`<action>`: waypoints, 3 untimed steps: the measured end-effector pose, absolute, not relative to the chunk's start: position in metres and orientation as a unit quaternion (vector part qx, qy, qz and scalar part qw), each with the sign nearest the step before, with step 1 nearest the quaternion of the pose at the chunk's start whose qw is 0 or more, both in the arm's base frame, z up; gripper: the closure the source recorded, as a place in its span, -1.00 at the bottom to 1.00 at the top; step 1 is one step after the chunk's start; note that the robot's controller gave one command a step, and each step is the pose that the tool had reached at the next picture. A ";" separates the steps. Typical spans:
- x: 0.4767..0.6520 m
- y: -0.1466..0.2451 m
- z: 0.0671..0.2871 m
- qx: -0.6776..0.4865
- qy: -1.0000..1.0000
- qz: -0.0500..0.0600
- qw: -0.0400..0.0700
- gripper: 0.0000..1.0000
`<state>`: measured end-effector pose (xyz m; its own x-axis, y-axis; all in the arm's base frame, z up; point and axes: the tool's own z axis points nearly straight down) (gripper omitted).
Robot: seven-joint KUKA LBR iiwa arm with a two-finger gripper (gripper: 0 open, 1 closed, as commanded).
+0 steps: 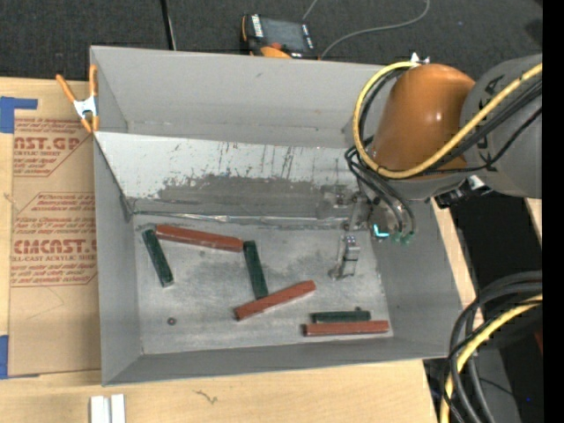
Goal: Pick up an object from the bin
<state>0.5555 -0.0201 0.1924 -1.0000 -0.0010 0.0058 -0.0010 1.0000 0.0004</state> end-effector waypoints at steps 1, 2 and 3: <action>0.502 0.013 0.067 0.109 -0.994 0.000 0.003 -1.00; 0.511 0.018 0.100 0.167 -0.986 0.000 -0.001 -1.00; 0.510 0.000 0.100 0.180 -0.984 0.000 -0.001 -1.00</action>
Offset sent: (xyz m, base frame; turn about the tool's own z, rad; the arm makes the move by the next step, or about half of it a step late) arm -0.0517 0.0318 -0.1224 -0.2152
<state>0.5105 -0.0002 0.0995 -0.9353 -0.3537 -0.0011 -0.3537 0.9353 0.0000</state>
